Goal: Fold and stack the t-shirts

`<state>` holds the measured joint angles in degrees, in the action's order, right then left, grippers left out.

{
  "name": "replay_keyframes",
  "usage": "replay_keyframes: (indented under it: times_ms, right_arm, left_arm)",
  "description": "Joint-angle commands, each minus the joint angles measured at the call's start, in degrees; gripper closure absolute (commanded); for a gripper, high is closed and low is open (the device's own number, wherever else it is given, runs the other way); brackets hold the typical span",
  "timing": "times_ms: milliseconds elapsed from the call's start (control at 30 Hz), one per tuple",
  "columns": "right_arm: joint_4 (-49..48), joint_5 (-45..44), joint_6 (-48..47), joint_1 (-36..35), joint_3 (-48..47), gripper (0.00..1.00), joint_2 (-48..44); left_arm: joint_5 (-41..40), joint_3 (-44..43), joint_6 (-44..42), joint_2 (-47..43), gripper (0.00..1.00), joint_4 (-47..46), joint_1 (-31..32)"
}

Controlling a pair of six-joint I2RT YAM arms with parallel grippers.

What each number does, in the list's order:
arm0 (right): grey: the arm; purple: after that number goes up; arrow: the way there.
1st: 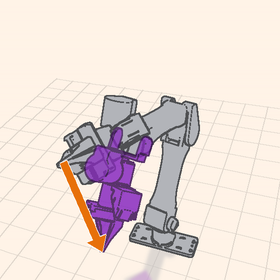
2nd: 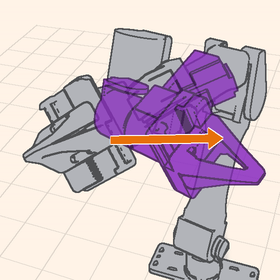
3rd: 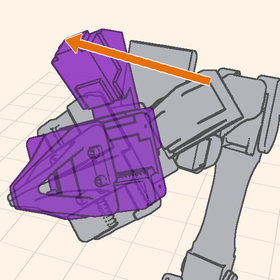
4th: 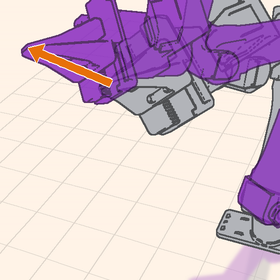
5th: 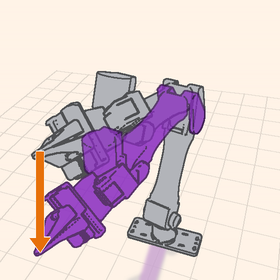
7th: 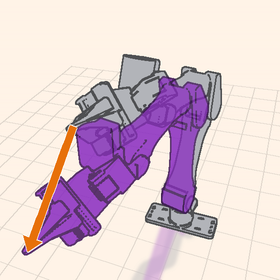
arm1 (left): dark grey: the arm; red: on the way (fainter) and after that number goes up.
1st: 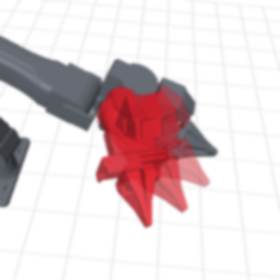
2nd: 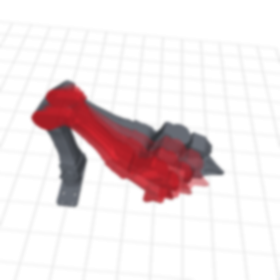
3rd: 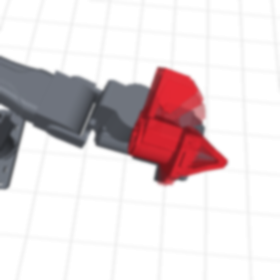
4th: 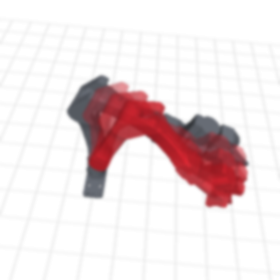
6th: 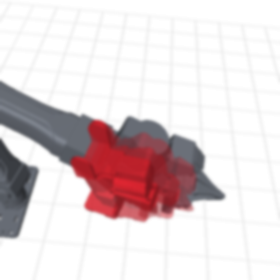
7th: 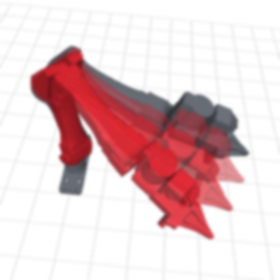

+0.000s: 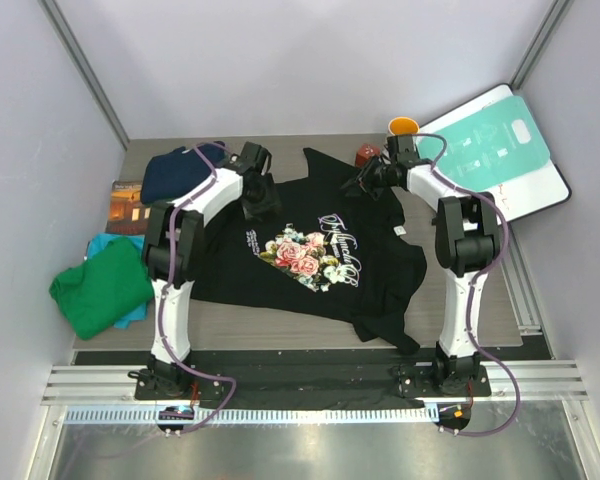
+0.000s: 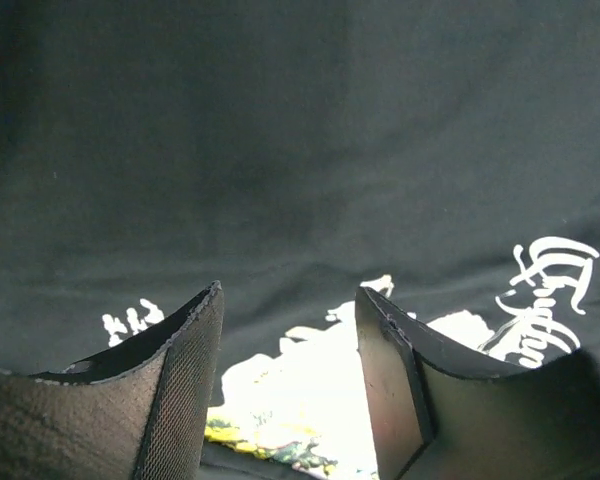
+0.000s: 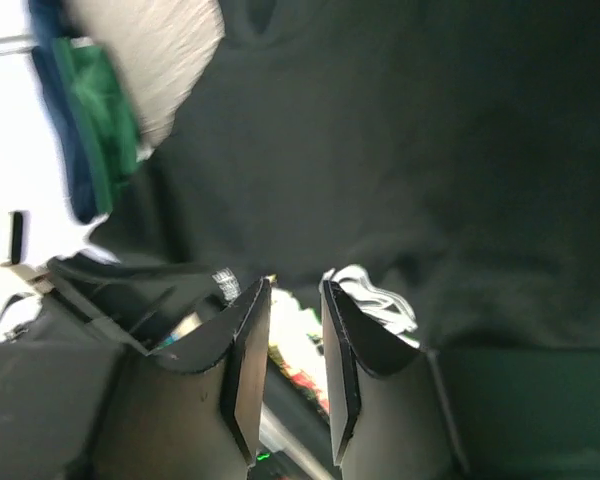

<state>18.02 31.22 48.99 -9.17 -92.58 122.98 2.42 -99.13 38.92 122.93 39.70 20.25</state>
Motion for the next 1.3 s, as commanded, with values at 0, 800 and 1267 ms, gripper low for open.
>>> replay_keyframes:
  times_ms: [0, 800, 1267]
  right_arm:
    - [15.16, -10.11, -10.57, -1.81, -10.07, 0.68, 4.01]
    - [34.98, -29.38, -17.44, -10.34, 5.18, 0.99, 0.44]
    - [34.1, -26.83, -12.26, -13.5, 28.32, 0.99, -19.08]
  left_arm:
    - [-1.45, -3.43, -1.21, 1.16, 0.45, -0.07, -0.48]
    - [-2.59, 9.44, -4.73, -0.58, 1.0, 12.6, 1.81]
    - [-0.48, 28.46, -5.87, -14.03, 1.0, 13.03, 6.55]
